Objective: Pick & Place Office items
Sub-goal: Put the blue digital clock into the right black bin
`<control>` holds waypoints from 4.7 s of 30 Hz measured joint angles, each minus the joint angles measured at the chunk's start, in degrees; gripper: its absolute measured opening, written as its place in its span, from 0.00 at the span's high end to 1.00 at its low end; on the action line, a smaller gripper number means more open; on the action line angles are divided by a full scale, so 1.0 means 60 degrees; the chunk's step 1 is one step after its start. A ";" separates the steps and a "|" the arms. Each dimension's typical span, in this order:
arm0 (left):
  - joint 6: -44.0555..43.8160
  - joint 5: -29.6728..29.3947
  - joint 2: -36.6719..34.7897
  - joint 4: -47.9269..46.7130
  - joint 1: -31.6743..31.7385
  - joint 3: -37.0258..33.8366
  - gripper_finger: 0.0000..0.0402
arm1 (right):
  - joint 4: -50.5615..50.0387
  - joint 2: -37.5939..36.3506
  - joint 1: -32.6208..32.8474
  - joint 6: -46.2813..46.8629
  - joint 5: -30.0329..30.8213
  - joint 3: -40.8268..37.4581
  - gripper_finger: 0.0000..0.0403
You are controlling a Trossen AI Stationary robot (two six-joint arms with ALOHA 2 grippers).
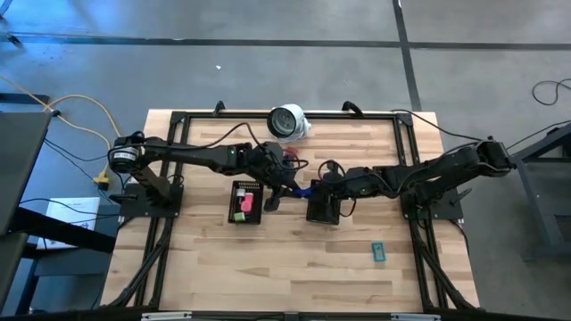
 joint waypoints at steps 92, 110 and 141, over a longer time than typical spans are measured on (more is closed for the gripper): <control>0.0743 -0.3091 -0.0314 -0.3047 -0.0982 0.1497 0.86 | -0.5239 0.1774 -0.0800 -0.1479 -0.0667 0.4262 0.89; 0.0731 -0.3008 -0.1317 -0.3733 -0.0998 0.1519 0.69 | -0.5952 0.1643 -0.0809 -0.1647 0.0309 0.4255 0.89; -0.0612 -0.3003 -0.6674 -0.0740 -0.1136 -0.3655 0.69 | 0.0724 -0.2896 0.0303 0.1177 0.1061 -0.3174 0.89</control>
